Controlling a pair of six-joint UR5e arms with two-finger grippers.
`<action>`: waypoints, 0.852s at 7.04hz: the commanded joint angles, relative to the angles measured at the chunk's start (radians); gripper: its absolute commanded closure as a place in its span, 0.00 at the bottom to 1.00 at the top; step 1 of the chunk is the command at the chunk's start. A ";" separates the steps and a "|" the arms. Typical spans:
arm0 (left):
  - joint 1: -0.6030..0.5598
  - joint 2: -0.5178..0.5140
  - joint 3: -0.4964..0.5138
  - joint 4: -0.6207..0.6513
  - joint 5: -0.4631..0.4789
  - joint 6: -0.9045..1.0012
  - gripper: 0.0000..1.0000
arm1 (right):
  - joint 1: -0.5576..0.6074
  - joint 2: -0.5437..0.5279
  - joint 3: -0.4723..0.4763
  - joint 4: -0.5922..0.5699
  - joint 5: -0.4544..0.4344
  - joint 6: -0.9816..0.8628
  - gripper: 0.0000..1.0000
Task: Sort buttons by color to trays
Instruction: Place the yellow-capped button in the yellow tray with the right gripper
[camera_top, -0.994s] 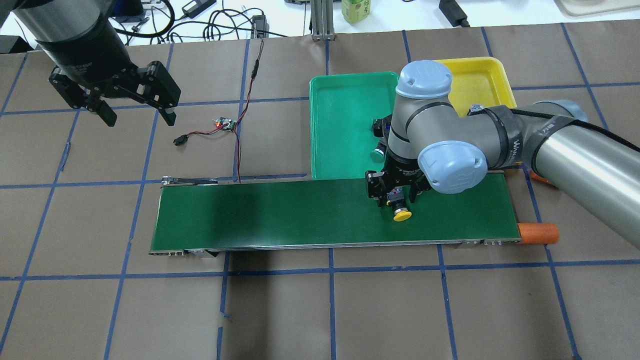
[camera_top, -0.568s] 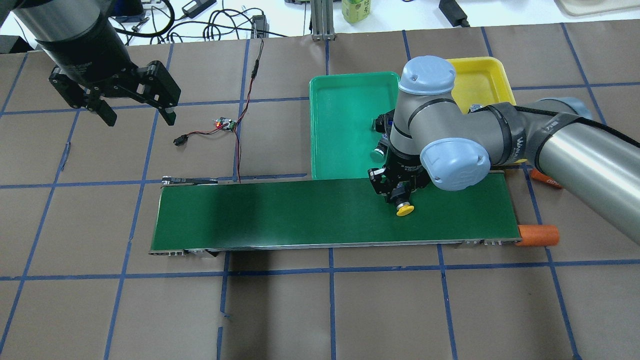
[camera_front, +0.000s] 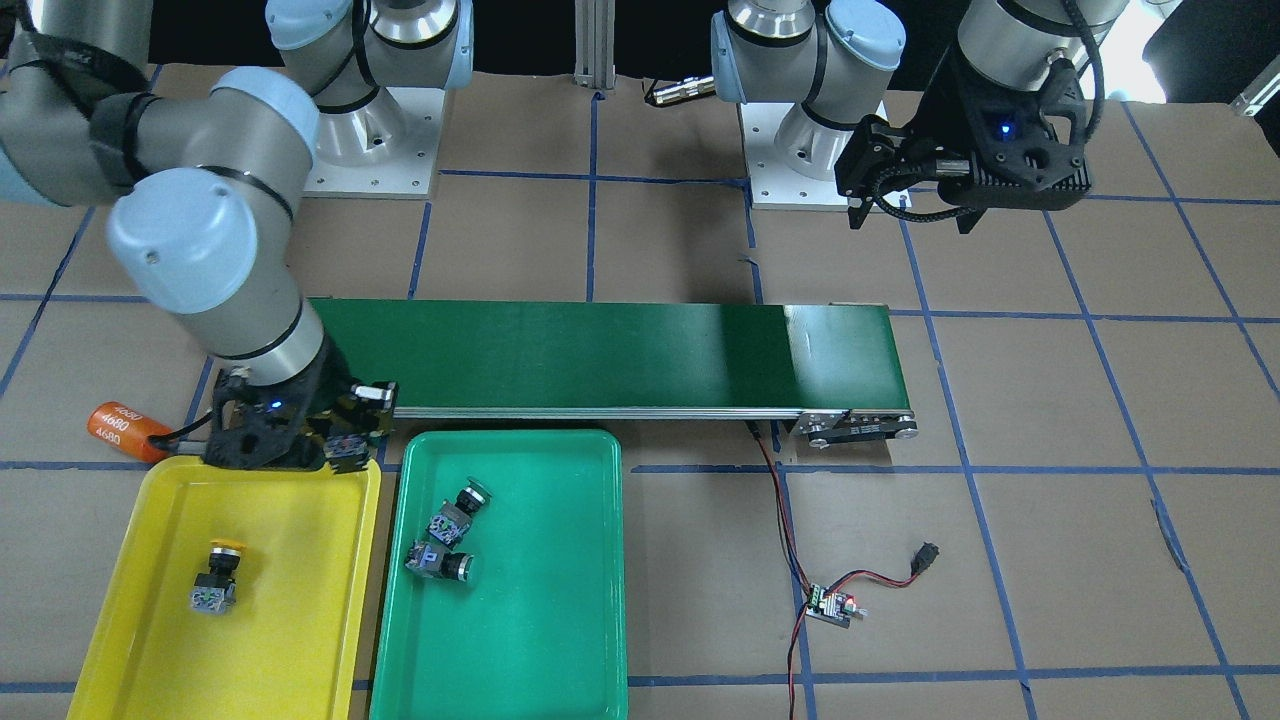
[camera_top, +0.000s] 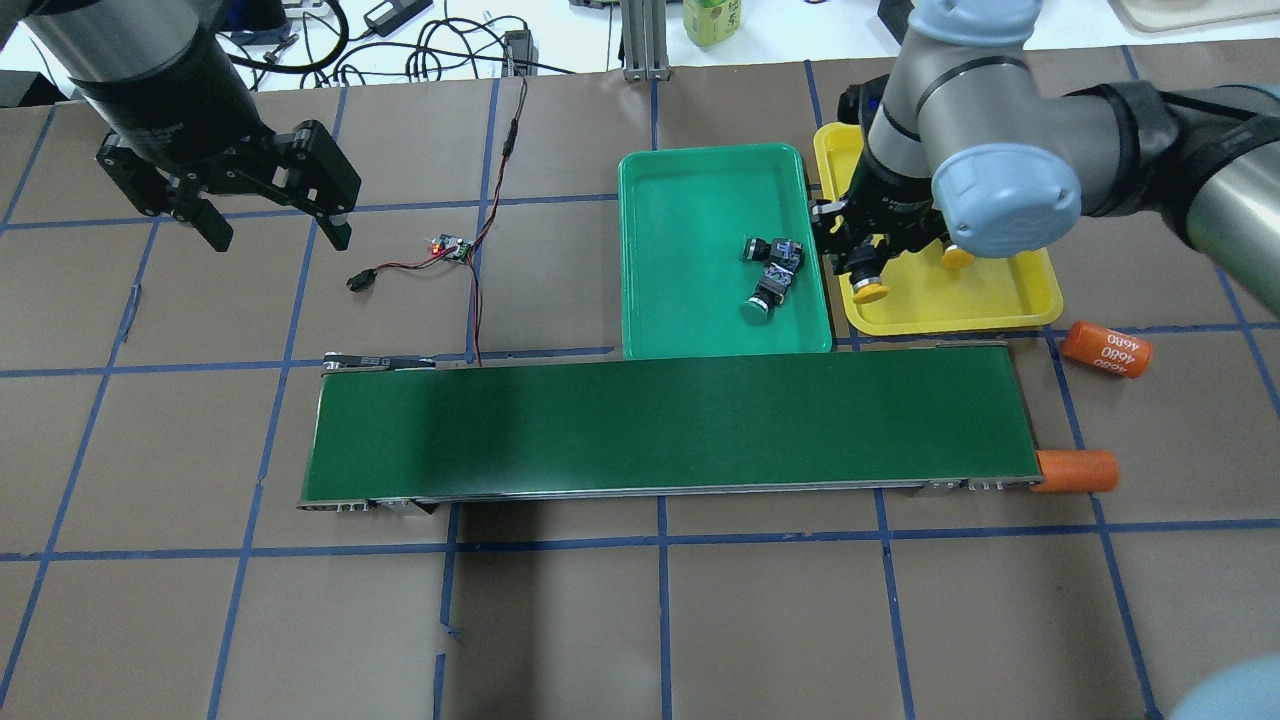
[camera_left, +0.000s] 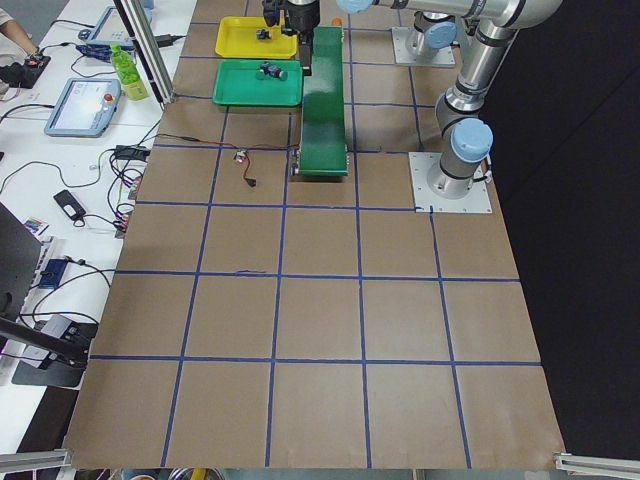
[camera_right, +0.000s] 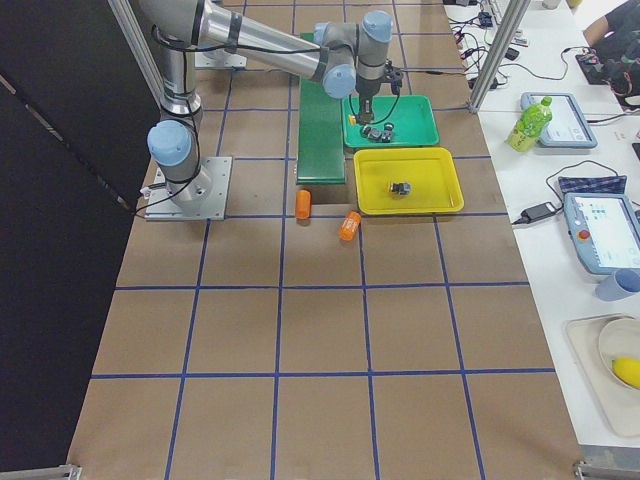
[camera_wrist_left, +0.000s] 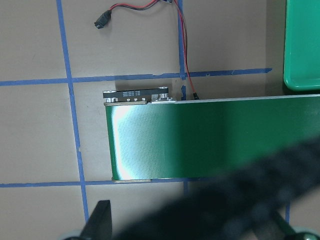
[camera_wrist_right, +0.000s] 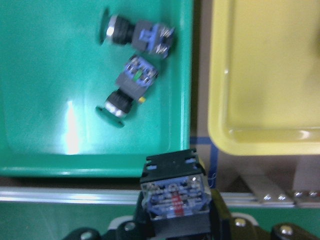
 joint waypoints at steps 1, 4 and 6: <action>0.000 0.000 0.000 0.000 0.000 0.001 0.00 | -0.073 0.158 -0.081 -0.103 -0.008 0.012 1.00; 0.000 0.000 0.000 0.000 0.000 -0.001 0.00 | -0.089 0.250 -0.081 -0.157 -0.039 0.061 0.99; 0.000 -0.003 0.001 0.000 0.000 -0.001 0.00 | -0.093 0.268 -0.078 -0.168 -0.025 0.076 0.01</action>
